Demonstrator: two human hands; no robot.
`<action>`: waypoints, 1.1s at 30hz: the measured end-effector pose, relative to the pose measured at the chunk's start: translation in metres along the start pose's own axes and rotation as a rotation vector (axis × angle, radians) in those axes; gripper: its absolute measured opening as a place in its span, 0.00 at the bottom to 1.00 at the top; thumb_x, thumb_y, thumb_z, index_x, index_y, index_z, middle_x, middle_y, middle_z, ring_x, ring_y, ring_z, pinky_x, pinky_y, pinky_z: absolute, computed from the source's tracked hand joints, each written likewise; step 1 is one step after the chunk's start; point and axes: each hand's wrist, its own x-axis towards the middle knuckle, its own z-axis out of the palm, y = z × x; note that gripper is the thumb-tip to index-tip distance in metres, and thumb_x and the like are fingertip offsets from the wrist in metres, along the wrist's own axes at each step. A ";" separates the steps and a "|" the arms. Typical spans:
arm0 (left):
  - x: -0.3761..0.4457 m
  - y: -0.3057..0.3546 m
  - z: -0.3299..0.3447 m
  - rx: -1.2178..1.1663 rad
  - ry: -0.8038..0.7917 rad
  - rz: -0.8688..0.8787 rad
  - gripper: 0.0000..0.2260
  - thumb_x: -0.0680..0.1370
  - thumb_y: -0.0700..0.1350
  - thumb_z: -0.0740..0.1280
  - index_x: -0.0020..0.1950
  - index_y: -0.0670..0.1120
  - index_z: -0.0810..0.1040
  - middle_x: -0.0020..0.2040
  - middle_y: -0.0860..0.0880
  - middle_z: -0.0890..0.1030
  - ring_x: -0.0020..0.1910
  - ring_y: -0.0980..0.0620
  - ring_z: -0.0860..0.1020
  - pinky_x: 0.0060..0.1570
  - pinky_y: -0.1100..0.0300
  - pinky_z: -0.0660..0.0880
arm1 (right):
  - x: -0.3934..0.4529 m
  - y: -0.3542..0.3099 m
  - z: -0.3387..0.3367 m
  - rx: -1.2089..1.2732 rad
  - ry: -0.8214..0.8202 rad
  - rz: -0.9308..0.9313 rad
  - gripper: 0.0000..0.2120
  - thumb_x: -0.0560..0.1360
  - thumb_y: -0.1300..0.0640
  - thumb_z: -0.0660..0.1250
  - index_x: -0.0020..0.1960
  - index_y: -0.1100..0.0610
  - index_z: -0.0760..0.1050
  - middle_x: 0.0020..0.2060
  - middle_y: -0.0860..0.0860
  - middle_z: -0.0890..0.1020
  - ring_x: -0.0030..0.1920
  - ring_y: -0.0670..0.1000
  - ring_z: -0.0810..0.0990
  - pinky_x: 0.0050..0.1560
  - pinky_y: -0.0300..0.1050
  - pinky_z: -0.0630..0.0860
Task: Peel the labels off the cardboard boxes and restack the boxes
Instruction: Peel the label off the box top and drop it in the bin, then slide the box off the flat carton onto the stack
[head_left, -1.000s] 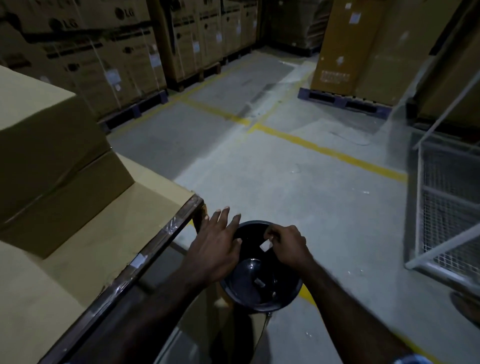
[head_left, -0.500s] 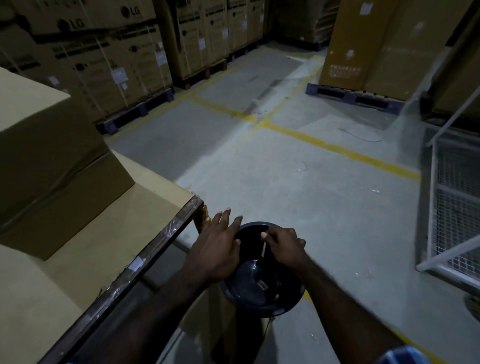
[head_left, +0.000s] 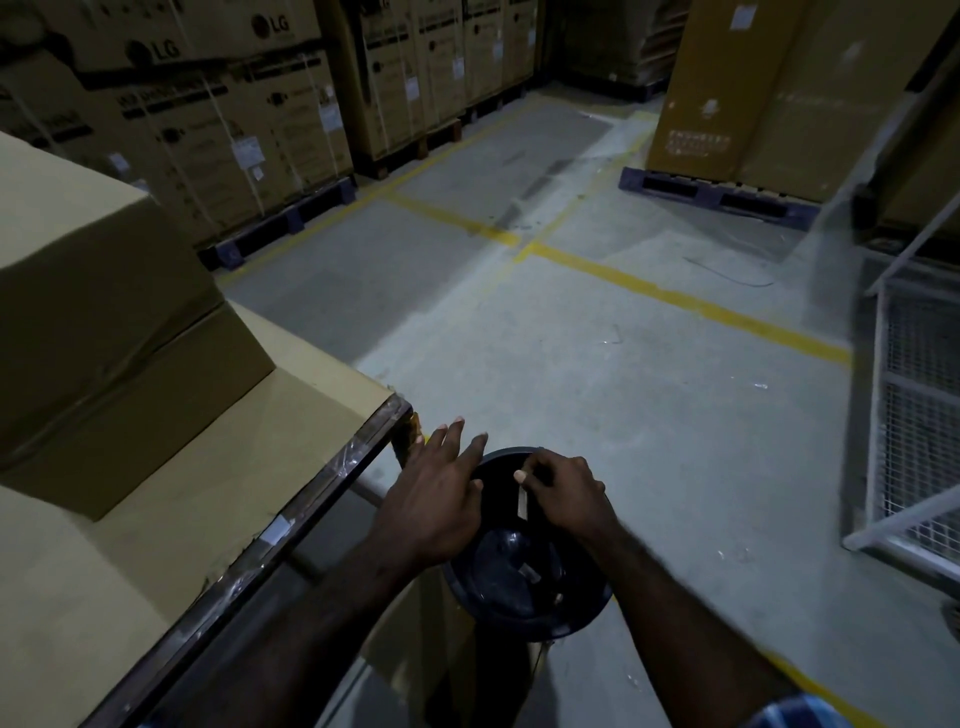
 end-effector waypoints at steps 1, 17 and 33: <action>0.000 0.000 0.000 -0.003 0.000 -0.001 0.24 0.83 0.47 0.55 0.79 0.49 0.53 0.80 0.45 0.48 0.78 0.49 0.47 0.74 0.55 0.44 | 0.000 -0.001 0.000 -0.008 0.005 -0.001 0.10 0.77 0.43 0.64 0.44 0.49 0.75 0.35 0.41 0.76 0.49 0.50 0.77 0.53 0.50 0.71; 0.006 -0.013 0.005 -0.013 -0.004 -0.014 0.24 0.83 0.46 0.55 0.79 0.48 0.55 0.80 0.44 0.49 0.78 0.47 0.48 0.74 0.54 0.43 | 0.017 0.006 0.026 -0.166 0.019 0.009 0.21 0.78 0.39 0.58 0.36 0.52 0.76 0.45 0.50 0.80 0.56 0.58 0.76 0.55 0.55 0.74; 0.001 -0.015 0.000 0.024 0.042 -0.004 0.27 0.83 0.51 0.54 0.80 0.48 0.50 0.80 0.45 0.47 0.78 0.47 0.44 0.74 0.54 0.42 | 0.006 -0.038 0.002 -0.049 0.207 -0.184 0.18 0.79 0.39 0.57 0.57 0.49 0.77 0.57 0.47 0.78 0.62 0.51 0.71 0.60 0.50 0.66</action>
